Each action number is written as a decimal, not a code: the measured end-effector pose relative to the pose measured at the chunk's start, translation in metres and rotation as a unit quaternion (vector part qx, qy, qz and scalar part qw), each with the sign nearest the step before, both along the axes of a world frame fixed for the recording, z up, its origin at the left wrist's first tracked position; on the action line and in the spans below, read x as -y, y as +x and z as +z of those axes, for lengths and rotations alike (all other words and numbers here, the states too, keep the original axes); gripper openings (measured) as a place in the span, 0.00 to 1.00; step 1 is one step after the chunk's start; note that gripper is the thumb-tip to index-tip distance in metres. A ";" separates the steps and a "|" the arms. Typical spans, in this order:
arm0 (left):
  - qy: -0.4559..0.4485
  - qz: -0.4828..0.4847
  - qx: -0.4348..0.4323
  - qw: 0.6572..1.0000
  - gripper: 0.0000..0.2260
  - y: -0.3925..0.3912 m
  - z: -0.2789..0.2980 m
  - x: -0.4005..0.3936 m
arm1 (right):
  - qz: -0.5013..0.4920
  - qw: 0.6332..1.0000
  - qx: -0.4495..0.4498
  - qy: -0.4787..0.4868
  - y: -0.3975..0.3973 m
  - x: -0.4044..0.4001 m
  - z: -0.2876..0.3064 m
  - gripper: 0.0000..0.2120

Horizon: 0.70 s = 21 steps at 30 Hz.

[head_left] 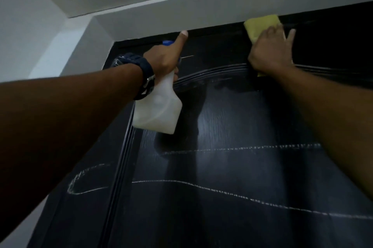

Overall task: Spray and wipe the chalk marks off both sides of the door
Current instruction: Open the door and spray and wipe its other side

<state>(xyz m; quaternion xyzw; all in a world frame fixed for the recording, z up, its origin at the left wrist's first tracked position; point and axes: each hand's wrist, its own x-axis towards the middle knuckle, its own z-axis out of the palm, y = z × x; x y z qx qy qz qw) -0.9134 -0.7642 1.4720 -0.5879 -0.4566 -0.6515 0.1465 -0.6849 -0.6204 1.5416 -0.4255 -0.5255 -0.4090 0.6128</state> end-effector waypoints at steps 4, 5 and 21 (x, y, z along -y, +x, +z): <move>-0.017 0.015 -0.010 1.000 0.35 -0.015 0.008 -0.011 | 0.018 0.999 0.029 0.035 -0.007 -0.004 0.006 0.28; -0.019 0.018 -0.008 1.000 0.36 -0.020 0.010 -0.013 | 0.014 0.998 0.038 0.040 -0.008 -0.005 0.009 0.27; 0.035 0.002 -0.007 0.999 0.36 -0.133 0.041 0.034 | 0.039 0.974 0.220 0.042 -0.281 0.049 -0.044 0.25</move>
